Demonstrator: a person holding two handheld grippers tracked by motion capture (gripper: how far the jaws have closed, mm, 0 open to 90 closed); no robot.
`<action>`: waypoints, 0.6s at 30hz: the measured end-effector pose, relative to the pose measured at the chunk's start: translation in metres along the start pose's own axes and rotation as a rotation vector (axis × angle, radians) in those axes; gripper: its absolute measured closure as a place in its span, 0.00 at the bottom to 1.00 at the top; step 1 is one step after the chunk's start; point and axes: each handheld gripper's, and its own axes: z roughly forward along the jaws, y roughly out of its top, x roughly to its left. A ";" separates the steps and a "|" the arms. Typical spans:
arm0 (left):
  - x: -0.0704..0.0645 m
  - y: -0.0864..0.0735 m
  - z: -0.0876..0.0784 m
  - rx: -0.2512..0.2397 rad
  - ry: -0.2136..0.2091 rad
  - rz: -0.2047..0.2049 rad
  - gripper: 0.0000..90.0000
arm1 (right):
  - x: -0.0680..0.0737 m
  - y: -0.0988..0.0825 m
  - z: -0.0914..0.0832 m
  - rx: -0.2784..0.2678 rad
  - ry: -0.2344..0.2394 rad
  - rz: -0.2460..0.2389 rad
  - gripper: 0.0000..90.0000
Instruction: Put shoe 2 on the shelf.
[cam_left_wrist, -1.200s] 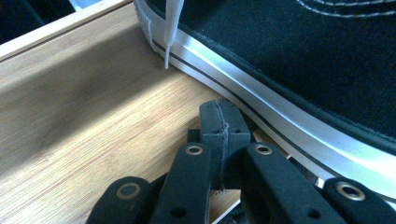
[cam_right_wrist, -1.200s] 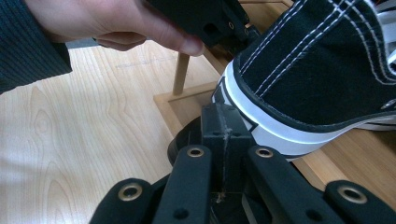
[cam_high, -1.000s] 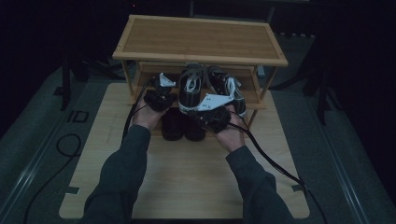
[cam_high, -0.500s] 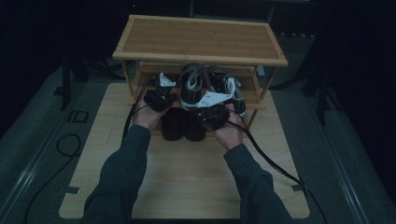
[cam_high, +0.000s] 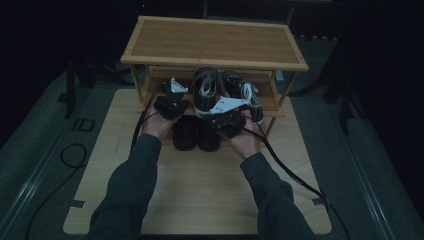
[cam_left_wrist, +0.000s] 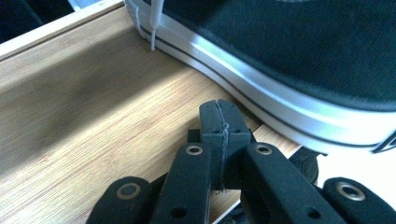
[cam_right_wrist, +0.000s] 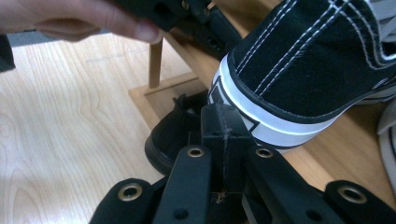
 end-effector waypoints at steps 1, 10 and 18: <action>0.000 0.000 0.000 0.000 -0.002 -0.001 1.00 | 0.001 0.000 0.001 -0.002 -0.004 0.000 1.00; -0.001 0.000 0.000 0.001 0.005 -0.001 1.00 | 0.001 0.000 0.002 -0.008 -0.016 0.011 1.00; -0.001 0.000 0.000 0.002 0.003 -0.002 1.00 | 0.001 0.000 0.003 -0.006 -0.027 0.014 1.00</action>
